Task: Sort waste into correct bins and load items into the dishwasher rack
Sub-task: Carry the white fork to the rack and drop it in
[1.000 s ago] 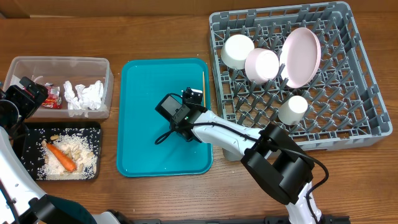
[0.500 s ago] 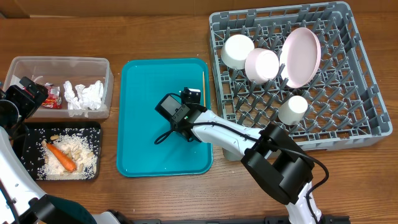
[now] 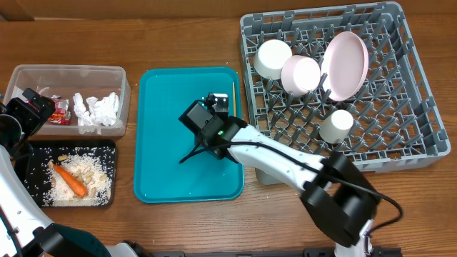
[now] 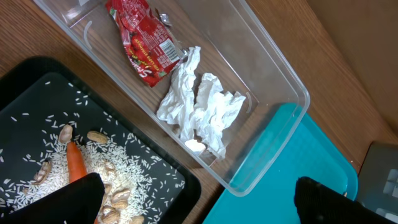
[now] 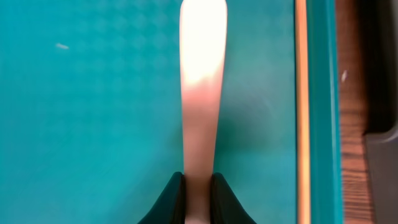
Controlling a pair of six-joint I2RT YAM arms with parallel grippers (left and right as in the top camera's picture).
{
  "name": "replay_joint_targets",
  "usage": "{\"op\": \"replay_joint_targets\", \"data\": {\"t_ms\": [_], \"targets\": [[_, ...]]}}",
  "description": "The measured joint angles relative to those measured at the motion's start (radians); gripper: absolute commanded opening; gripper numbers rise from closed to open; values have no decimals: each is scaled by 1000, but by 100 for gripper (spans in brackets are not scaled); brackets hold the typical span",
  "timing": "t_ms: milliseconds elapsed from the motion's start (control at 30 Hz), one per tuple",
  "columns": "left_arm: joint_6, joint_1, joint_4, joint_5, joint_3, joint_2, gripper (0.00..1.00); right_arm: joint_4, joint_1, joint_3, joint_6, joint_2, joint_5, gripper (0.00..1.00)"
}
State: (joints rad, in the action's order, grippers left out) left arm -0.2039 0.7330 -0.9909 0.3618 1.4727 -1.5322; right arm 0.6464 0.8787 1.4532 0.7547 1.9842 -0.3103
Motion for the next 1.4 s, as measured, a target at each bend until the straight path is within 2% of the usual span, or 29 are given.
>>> {"op": "replay_joint_targets", "data": {"t_ms": [267,500,667,867,1100,1400], "targets": [[0,0,0,0,0,0,100,56,-6,0,-127,-114,0,4],[0,0,0,0,0,0,100,164,-76,0,-193,-242,1,4],[0,0,0,0,0,0,100,294,-192,2,-273,-356,-3,4],[0,0,0,0,0,0,100,378,-345,3,-306,-375,-3,4],[0,0,0,0,0,0,100,374,-435,-23,-314,-375,-3,4],[0,0,0,0,0,0,100,296,-440,-165,-323,-375,14,4]]}}
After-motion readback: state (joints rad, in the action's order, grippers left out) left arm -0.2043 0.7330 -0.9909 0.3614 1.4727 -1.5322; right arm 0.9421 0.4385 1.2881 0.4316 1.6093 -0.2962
